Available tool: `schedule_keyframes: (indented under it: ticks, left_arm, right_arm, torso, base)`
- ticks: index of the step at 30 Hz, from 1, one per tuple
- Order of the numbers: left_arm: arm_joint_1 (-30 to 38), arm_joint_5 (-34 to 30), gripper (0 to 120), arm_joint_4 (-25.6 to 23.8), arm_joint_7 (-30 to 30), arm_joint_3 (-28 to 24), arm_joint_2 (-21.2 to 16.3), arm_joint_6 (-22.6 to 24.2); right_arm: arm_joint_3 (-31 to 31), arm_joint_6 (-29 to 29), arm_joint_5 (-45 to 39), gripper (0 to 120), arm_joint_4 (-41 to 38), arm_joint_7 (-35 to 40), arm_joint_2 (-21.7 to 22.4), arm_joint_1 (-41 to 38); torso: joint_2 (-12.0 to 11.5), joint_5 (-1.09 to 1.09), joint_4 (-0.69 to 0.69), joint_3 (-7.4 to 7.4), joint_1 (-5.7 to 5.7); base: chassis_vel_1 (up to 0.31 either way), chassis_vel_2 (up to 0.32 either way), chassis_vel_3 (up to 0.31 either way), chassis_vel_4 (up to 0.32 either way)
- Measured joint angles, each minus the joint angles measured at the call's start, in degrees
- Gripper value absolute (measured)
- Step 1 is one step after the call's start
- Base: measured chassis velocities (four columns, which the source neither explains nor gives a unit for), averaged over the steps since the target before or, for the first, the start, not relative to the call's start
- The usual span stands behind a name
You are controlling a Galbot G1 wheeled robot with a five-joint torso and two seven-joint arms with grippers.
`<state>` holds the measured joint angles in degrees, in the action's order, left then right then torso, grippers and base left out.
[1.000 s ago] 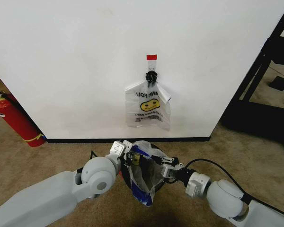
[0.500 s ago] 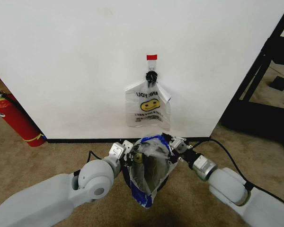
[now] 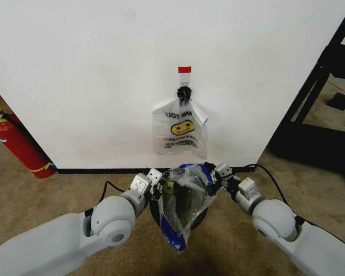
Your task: Pick up the garbage bag from the wall and place it over the trash bin.
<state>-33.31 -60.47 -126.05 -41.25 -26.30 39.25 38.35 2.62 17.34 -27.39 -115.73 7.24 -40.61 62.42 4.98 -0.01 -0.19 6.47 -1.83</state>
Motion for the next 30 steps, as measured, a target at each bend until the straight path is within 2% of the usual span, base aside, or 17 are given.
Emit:
schedule_keyframes:
  ticks: [15, 24, 25, 29, 30]
  left_arm:
    - [0.1, -2.7, 5, -1.1, -0.1, 1.4, 0.4, -0.2]
    - [-0.1, -3.4, 5, -1.5, -0.6, 1.6, 0.3, -0.1]
    - [-0.2, -3.5, 5, -1.5, -0.6, 1.6, 0.3, 0.0]
    - [-0.3, -4.3, 5, -1.2, -0.8, 2.0, 0.1, 0.1]
    - [-0.3, -4.3, 5, -1.2, -0.8, 2.0, 0.1, 0.1]
  right_arm:
    - [7.5, -3.0, 1.9, 0, -0.7, -2.7, 0.5, 12.0]
    - [9.3, -3.7, -0.7, 0, -2.6, -2.7, 0.3, 14.2]
    - [10.0, -3.9, -1.3, 1, -3.1, -2.6, 0.3, 14.8]
    - [12.2, -4.1, -3.9, 20, -5.4, -1.3, 0.7, 17.2]
    - [12.2, -4.1, -3.9, 20, -5.4, -1.3, 0.7, 17.2]
  torso:
    - [0.0, 0.01, 0.01, -0.01, 0.00]
    - [0.0, 0.01, 0.02, 0.00, 0.00]
    - [0.0, 0.01, 0.01, 0.00, 0.00]
    - [0.0, 0.01, 0.01, 0.00, 0.00]
    - [0.0, 0.01, 0.01, 0.00, 0.00]
  base:
    - [0.000, 0.000, 0.000, 0.000]
    - [0.000, 0.000, 0.000, 0.000]
    - [0.000, 0.000, 0.000, 0.000]
    - [0.000, 0.000, 0.000, 0.000]
    - [0.000, 0.000, 0.000, 0.000]
